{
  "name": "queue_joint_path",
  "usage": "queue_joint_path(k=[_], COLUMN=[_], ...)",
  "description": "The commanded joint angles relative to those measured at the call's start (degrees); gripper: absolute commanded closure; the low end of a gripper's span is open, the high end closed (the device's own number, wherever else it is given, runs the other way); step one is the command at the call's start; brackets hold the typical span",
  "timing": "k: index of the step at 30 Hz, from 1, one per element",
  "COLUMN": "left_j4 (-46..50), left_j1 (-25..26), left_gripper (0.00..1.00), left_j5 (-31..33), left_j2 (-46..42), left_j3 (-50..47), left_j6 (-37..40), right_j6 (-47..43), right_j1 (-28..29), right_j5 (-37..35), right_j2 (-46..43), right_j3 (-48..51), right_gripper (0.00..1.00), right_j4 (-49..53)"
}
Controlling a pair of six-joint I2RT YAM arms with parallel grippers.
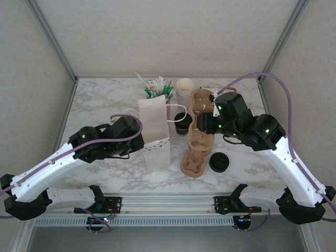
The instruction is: Pack the takeout coffee
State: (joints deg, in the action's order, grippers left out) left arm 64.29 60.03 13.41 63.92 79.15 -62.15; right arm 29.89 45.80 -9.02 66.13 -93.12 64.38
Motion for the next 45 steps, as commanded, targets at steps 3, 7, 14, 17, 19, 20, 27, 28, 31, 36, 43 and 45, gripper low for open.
queue_joint_path(k=[3, 7, 14, 17, 19, 20, 27, 28, 31, 36, 43, 45], left_j4=[-1.0, -1.1, 5.3, 7.8, 10.1, 11.2, 12.5, 11.1, 5.2, -0.3, -3.6, -4.4], left_j1=[1.8, 1.9, 1.9, 1.9, 1.9, 1.9, 0.3, -0.8, -6.7, -14.2, -14.3, -14.3], left_gripper=[0.62, 0.44, 0.18, 0.0, 0.0, 0.0, 0.1, 0.11, 0.11, 0.2, 0.21, 0.22], left_j5=[4.6, 5.0, 9.1, 10.6, 12.9, 14.7, 27.8, 27.5, 20.4, 9.7, 5.8, 5.3], left_j2=[-1.1, -2.6, -5.7, -5.4, -4.5, -4.1, -4.5, -4.9, -6.2, -6.6, -8.3, -9.2], left_j3=[0.7, -0.7, 4.7, 8.9, 12.2, 13.7, 15.7, 14.9, 10.9, 6.7, 3.1, 1.5], left_j6=[-7.4, -8.1, -4.4, 1.0, 3.7, 4.5, 9.4, 10.3, 12.9, 13.6, 12.7, 12.3], right_j6=[-1.3, -1.5, -1.7, -1.9, -1.6, -1.6, -0.6, -0.5, -0.2, 0.3, 0.7, 0.9], right_j1=[0.4, 0.4, 0.9, 2.0, 3.0, 3.6, 8.4, 9.1, 11.0, 13.8, 15.9, 16.0], right_j5=[-2.0, -2.1, -2.3, -2.6, -2.1, -2.1, -3.3, -3.6, -4.2, -6.7, -10.5, -11.3], right_j2=[0.4, 0.9, 3.0, 5.0, 6.3, 6.8, 13.4, 14.6, 18.5, 25.5, 35.7, 38.0], right_j3=[-4.7, -6.8, -13.1, -16.2, -17.4, -18.0, -23.9, -25.0, -28.4, -34.4, -42.9, -44.4], right_gripper=[0.64, 0.64, 0.68, 0.68, 0.68, 0.68, 0.67, 0.67, 0.67, 0.67, 0.67, 0.66], right_j4=[2.2, 2.8, 3.4, 3.7, 3.2, 2.8, 1.9, 2.1, 2.2, 4.0, 9.5, 11.0])
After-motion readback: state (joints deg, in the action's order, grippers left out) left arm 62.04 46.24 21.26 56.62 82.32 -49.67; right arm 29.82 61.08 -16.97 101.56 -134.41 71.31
